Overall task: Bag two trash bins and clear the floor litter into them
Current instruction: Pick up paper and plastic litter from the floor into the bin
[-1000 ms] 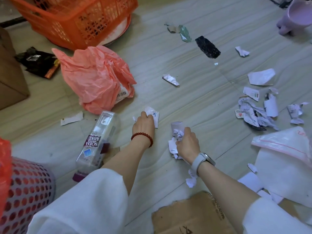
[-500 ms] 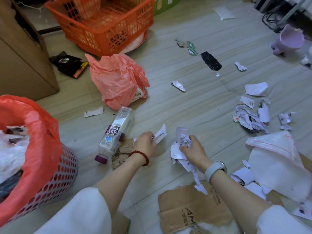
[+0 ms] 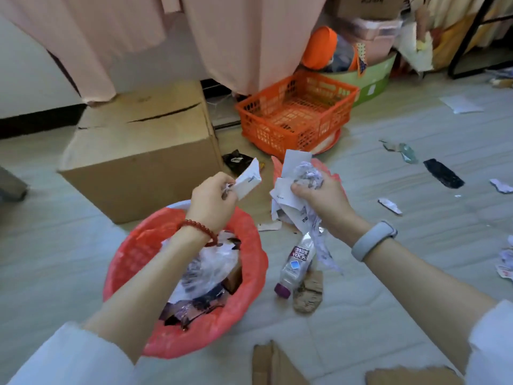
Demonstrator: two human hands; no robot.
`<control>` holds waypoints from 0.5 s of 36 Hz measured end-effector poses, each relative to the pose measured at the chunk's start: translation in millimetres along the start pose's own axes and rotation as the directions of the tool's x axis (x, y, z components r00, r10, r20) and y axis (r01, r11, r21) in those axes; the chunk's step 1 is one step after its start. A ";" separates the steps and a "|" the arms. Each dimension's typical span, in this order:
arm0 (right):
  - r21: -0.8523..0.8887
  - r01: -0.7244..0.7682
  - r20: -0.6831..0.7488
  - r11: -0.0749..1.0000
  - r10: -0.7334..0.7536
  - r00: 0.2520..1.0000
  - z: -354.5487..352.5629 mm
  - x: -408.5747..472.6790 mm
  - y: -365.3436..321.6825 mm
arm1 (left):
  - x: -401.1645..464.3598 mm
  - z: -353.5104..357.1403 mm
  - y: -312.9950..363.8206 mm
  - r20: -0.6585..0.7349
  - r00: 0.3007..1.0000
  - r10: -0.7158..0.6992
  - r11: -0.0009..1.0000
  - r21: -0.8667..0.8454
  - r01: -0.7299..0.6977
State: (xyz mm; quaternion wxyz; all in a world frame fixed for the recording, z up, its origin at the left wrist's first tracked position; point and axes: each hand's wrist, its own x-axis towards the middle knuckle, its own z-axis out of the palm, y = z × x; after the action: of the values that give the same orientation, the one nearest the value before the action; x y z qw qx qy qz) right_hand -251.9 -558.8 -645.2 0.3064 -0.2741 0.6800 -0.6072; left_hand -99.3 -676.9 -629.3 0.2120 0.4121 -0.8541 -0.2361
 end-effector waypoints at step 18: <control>-0.479 0.188 0.175 0.857 -0.117 0.978 143.5 -17.5 -4.6 | -79.6 -56.0 -129.3 -0.135 0.991 -0.024 0.993 -0.118 0.008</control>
State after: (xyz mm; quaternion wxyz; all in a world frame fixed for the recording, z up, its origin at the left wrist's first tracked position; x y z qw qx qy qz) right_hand -132.8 -640.6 -649.9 0.2239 -0.4380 0.7653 -0.4152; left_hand 55.4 -696.7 -672.6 0.2920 0.4209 -0.8189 -0.2589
